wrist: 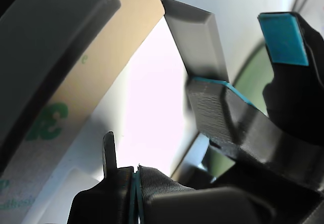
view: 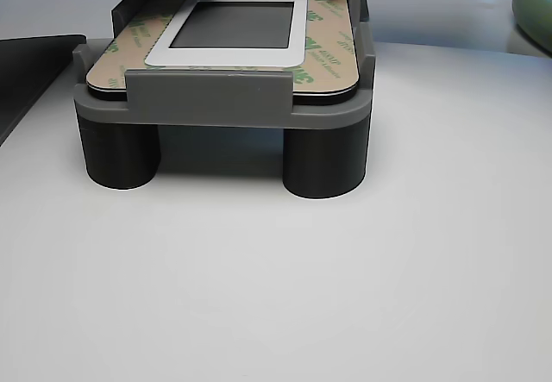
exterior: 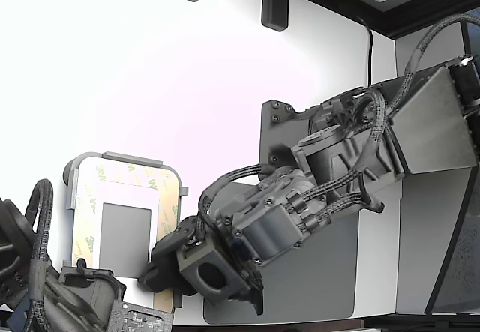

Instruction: Peel off protective film from adhesive tape.

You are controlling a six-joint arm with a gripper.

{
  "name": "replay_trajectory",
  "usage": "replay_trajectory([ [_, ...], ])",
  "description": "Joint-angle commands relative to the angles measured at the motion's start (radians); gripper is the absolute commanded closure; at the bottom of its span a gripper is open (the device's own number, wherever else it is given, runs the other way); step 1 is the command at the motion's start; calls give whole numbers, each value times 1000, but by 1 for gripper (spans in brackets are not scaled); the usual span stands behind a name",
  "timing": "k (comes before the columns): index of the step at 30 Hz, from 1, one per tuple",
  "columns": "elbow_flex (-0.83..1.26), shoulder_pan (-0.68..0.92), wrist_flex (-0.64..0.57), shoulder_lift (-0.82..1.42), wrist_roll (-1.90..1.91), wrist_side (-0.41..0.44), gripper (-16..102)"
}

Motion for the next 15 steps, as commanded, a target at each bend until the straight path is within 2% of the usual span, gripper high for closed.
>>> replay_trajectory([
  [1,-43,-8,-5,2,9,-8,96],
  [15,-115,-6,37,-57,44,-32,96],
])
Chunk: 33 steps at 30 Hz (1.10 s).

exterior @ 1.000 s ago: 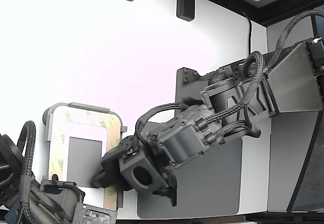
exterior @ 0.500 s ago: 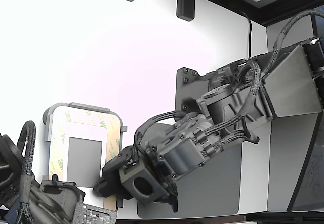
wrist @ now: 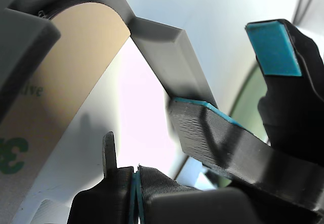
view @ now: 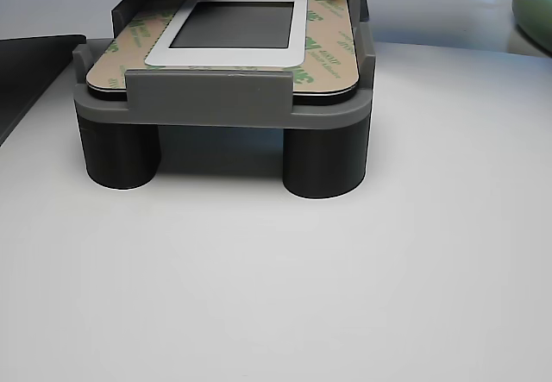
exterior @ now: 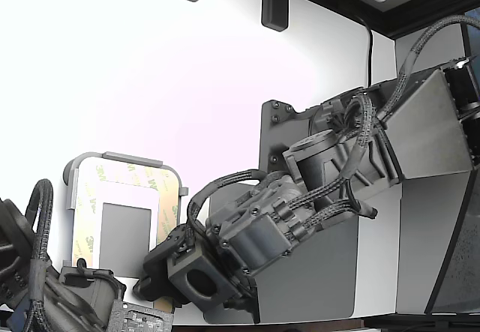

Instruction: Peel off protective film from adhesive tape.

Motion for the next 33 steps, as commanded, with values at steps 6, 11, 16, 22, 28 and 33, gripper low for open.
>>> replay_trajectory([
  [6,-37,-8,18,-3,-38,0,96],
  [11,-46,3,38,-5,-34,9,96],
  [16,-80,9,81,-12,-38,18,96],
  [22,-117,9,109,-34,-43,21,96],
  [28,-129,14,137,-34,-41,31,96],
  [33,-141,15,160,-38,-40,32,96],
])
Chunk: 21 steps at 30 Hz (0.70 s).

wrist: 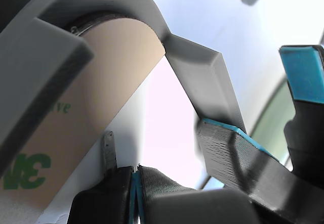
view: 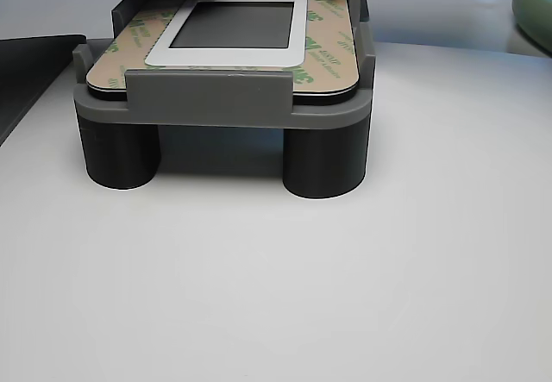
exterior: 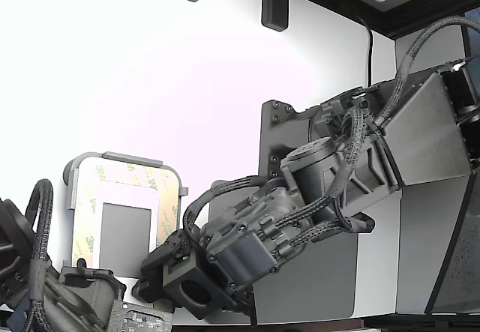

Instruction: Peel off protective film from adhesive tape.

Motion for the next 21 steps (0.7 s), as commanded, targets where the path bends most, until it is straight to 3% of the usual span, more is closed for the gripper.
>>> replay_trajectory([
  [1,-41,-8,14,11,0,0,96],
  [21,-80,5,66,-2,3,11,96],
])
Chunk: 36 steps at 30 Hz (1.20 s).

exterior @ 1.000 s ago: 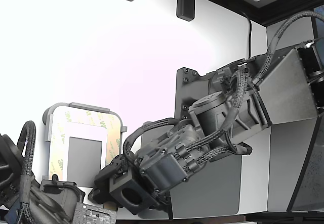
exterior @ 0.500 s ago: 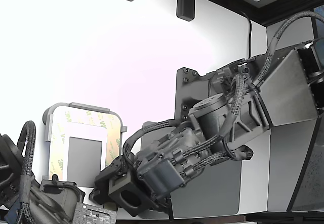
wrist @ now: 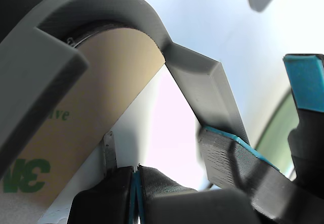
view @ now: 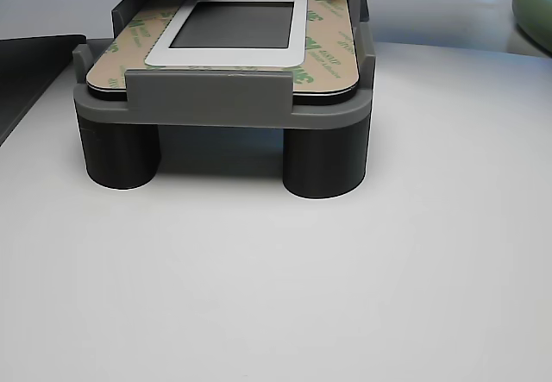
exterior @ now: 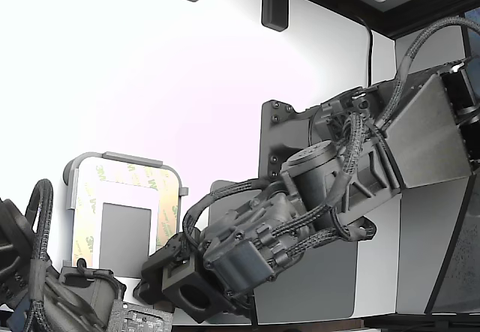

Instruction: Peel off protective film from adhesive tape.

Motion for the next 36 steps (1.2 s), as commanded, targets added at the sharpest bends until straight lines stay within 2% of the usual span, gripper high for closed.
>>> replay_trajectory([
  [1,-28,-8,2,15,0,0,96],
  [36,-34,-31,-8,3,-41,-15,96],
])
